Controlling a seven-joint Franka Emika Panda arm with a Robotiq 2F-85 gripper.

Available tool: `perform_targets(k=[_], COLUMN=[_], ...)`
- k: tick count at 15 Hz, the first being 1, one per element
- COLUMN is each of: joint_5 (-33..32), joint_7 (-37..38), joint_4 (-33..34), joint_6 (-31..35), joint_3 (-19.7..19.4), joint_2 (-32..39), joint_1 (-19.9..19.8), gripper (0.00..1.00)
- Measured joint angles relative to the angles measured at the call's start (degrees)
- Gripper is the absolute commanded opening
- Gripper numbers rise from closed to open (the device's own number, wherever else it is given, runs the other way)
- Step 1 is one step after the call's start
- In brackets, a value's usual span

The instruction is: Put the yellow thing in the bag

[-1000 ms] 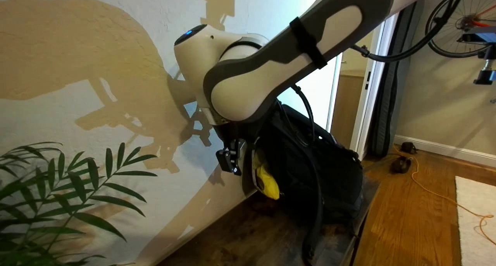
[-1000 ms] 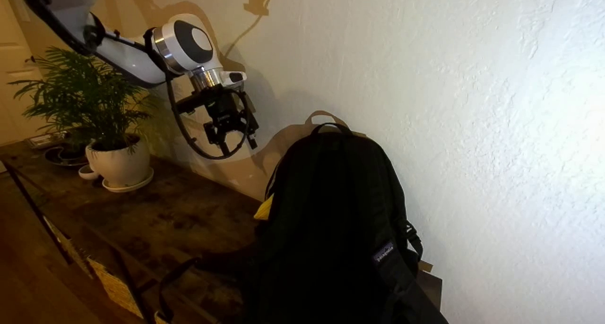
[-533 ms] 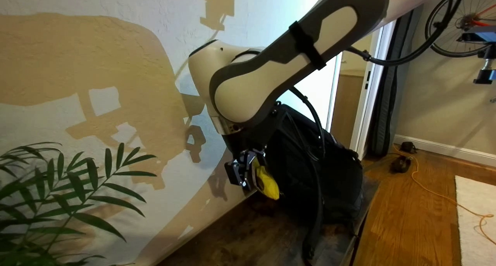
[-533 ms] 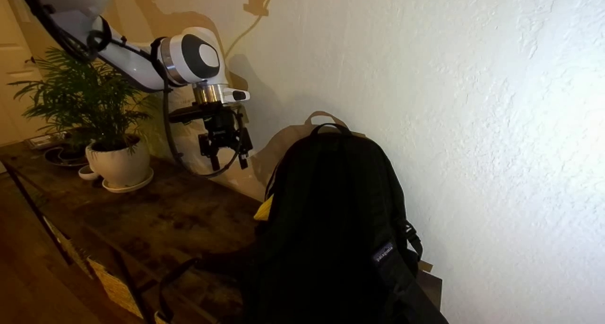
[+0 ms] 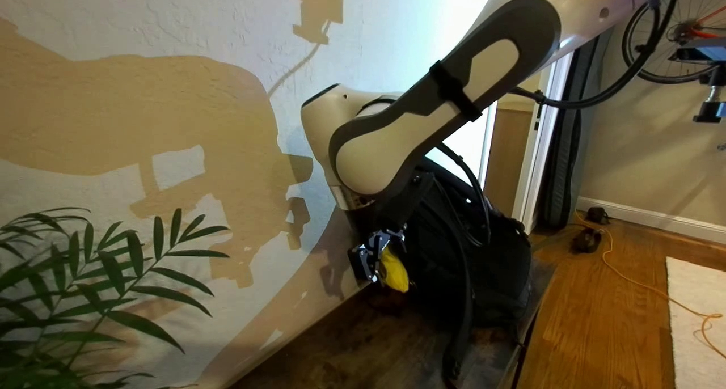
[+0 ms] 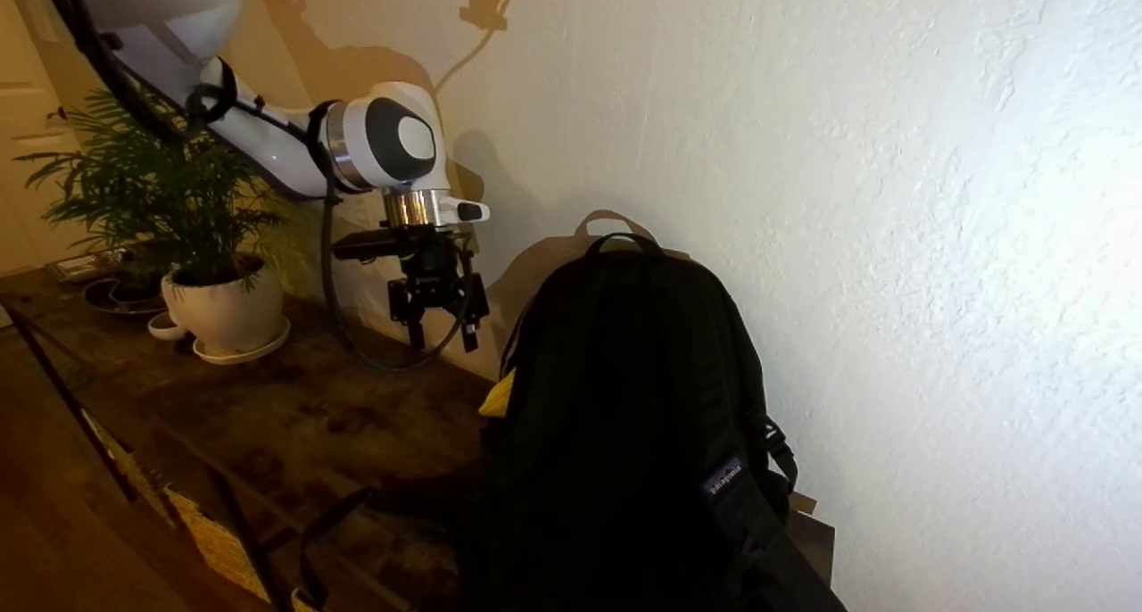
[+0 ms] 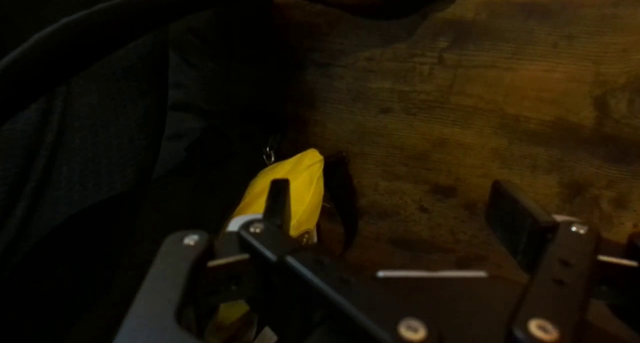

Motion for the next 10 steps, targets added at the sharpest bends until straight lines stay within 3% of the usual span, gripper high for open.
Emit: perform_targets(k=[10], joint_5=[-0.17], joint_7=[1.48], joint_4=[-1.04], joint_6=[11.81], joint_3=[-1.87], joint_2=[2.6], joint_1=[-1.01], gripper=[1.0])
